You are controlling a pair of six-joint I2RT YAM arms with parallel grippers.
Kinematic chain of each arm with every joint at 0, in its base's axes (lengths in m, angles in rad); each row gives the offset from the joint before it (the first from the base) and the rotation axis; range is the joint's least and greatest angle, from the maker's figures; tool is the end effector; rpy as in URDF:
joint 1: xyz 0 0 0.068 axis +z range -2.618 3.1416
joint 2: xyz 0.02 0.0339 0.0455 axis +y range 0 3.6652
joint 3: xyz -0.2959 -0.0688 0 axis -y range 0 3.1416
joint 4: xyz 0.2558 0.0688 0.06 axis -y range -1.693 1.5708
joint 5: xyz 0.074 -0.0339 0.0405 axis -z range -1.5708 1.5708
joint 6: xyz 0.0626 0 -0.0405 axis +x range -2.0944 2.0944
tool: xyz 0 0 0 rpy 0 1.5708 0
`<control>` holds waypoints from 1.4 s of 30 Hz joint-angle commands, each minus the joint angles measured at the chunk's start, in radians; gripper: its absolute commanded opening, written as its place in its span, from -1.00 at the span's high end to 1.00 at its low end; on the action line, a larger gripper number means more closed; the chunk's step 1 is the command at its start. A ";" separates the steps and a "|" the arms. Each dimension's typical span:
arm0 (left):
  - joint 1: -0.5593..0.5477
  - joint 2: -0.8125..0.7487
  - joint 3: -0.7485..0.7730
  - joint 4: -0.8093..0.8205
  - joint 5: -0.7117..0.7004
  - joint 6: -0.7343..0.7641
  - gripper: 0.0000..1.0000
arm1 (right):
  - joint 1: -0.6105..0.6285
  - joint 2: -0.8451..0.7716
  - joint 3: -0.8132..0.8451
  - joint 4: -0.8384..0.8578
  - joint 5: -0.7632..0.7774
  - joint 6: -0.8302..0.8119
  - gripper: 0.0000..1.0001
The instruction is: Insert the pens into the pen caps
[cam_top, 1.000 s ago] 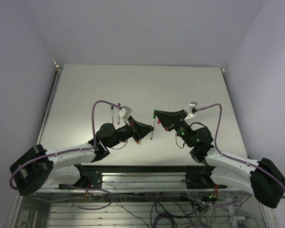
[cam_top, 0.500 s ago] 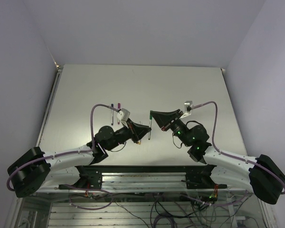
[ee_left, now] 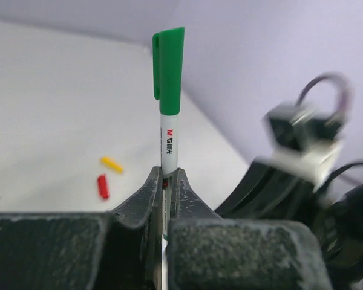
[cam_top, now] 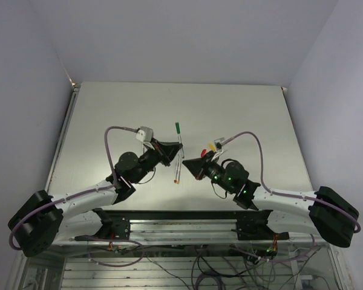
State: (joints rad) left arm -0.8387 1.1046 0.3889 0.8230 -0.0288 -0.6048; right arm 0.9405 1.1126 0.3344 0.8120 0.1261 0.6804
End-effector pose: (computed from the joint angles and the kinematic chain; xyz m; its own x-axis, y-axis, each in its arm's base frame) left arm 0.1719 -0.1886 0.2699 -0.3530 -0.4575 -0.8161 0.6365 0.5219 -0.5679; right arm 0.1534 0.1969 0.2466 -0.4421 0.4529 -0.7742 -0.5779 0.5163 0.6320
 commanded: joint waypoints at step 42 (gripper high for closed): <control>0.173 0.712 0.661 -0.917 -0.432 0.111 0.61 | 0.034 -0.225 0.065 -0.567 0.469 0.021 0.89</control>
State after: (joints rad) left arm -0.6746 1.7840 1.0016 -0.0246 -0.4057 -0.4793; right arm 0.9710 0.8967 0.4122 0.2565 0.5732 0.6903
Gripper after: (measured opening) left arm 0.152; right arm 0.055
